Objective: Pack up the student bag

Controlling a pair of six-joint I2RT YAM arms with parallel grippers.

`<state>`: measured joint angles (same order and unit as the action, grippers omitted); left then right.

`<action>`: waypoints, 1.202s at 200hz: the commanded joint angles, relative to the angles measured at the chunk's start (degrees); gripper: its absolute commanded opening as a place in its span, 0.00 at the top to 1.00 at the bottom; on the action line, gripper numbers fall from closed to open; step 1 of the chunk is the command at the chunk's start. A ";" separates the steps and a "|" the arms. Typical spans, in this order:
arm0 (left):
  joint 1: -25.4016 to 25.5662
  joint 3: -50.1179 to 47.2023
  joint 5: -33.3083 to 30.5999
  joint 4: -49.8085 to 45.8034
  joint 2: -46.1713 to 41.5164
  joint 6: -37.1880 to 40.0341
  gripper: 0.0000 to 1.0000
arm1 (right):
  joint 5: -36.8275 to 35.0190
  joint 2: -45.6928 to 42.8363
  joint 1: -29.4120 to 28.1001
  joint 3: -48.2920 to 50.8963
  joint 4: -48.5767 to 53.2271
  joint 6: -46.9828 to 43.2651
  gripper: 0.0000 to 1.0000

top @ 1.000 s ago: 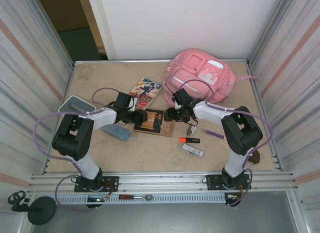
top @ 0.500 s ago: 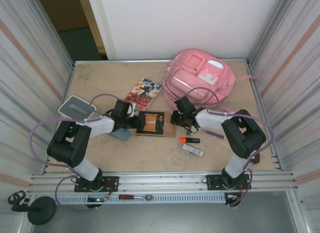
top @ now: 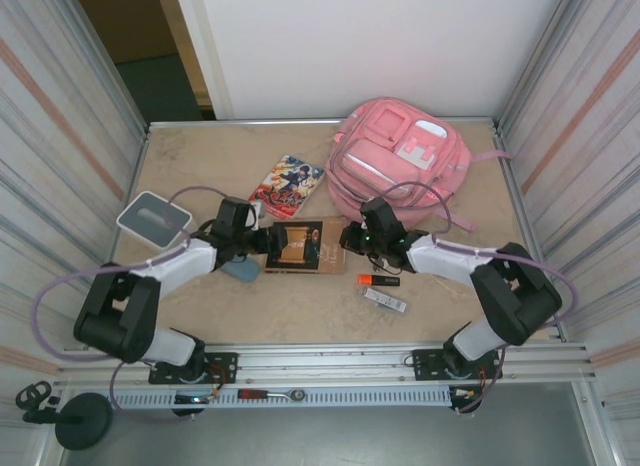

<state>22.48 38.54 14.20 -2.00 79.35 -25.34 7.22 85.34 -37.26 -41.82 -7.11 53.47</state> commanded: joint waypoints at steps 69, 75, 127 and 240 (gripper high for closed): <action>4.21 -18.93 -0.80 11.77 -24.90 -27.43 0.09 | -13.61 -8.62 -1.99 5.20 -14.38 20.17 1.00; 5.78 -19.60 -1.31 13.11 -25.03 -28.87 0.09 | -13.39 -8.10 -2.04 4.78 -14.32 19.80 1.00; 9.98 -10.33 -10.99 -0.43 -21.16 -13.64 0.10 | -10.28 -1.25 -1.20 -8.84 13.66 -7.59 0.72; 4.38 4.70 1.69 2.33 11.03 -2.41 0.42 | 4.75 16.80 1.05 -14.01 13.82 -13.83 0.38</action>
<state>25.98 41.01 10.96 -1.41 87.96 -29.91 7.20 99.57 -35.97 -54.46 9.04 41.10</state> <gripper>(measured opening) 0.615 0.636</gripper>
